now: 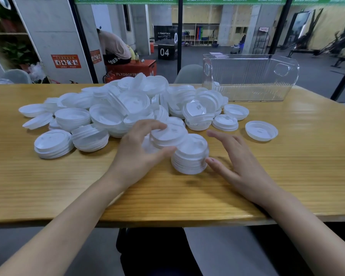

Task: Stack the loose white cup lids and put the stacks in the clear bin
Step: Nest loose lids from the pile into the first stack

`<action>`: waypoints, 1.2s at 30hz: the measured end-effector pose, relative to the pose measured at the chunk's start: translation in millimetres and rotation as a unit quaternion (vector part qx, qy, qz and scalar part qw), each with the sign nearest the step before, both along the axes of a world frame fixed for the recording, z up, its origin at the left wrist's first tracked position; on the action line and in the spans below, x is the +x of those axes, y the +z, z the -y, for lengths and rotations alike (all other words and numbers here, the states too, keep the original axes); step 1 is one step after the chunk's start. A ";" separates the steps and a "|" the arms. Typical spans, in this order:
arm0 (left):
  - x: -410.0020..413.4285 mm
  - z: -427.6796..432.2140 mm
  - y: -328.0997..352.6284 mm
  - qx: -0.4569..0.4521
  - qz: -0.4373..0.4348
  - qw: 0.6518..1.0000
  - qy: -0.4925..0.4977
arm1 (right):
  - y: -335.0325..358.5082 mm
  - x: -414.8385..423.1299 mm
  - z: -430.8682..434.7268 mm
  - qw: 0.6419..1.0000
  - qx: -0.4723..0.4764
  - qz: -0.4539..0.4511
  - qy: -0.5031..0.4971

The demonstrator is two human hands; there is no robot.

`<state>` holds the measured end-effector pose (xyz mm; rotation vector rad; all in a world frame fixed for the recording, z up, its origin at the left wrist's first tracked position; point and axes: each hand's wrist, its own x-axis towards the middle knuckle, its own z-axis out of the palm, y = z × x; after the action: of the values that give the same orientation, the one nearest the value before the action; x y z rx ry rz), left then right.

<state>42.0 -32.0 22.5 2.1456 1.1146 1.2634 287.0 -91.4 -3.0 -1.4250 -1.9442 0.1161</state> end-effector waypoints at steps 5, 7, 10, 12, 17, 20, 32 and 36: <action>25.3 -1.7 -3.2 -0.017 -0.020 0.998 -0.064 | -0.4 0.7 0.6 1.000 0.016 -0.011 0.010; 28.1 -3.4 -4.6 -0.026 -0.031 0.997 -0.070 | -0.7 0.8 0.1 0.999 0.028 -0.008 0.012; 28.8 -3.4 -7.0 -0.025 -0.041 0.996 -0.077 | -1.2 0.8 -0.6 0.999 0.041 -0.004 0.015; 28.4 -3.6 -8.7 -0.024 -0.039 0.996 -0.080 | -1.0 0.4 -0.7 0.999 0.045 0.001 0.017; 27.8 -3.6 -10.3 -0.016 -0.043 0.995 -0.093 | -1.1 -0.2 -0.7 0.999 0.047 0.013 0.022; 27.9 -2.4 -11.1 -0.014 -0.048 0.994 -0.095 | -1.6 0.0 -1.4 0.999 0.045 0.014 0.025; -21.2 -13.7 -8.0 0.051 -0.078 0.995 0.017 | -1.3 -0.3 -2.1 0.999 0.041 0.013 0.025; -38.7 -15.0 -13.3 0.031 -0.118 0.992 0.036 | -2.2 -0.1 -3.0 0.999 0.042 0.015 0.028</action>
<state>3.3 -17.0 9.1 2.3691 1.2730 1.1086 286.9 -88.4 -5.2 -1.3250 -1.9909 0.0390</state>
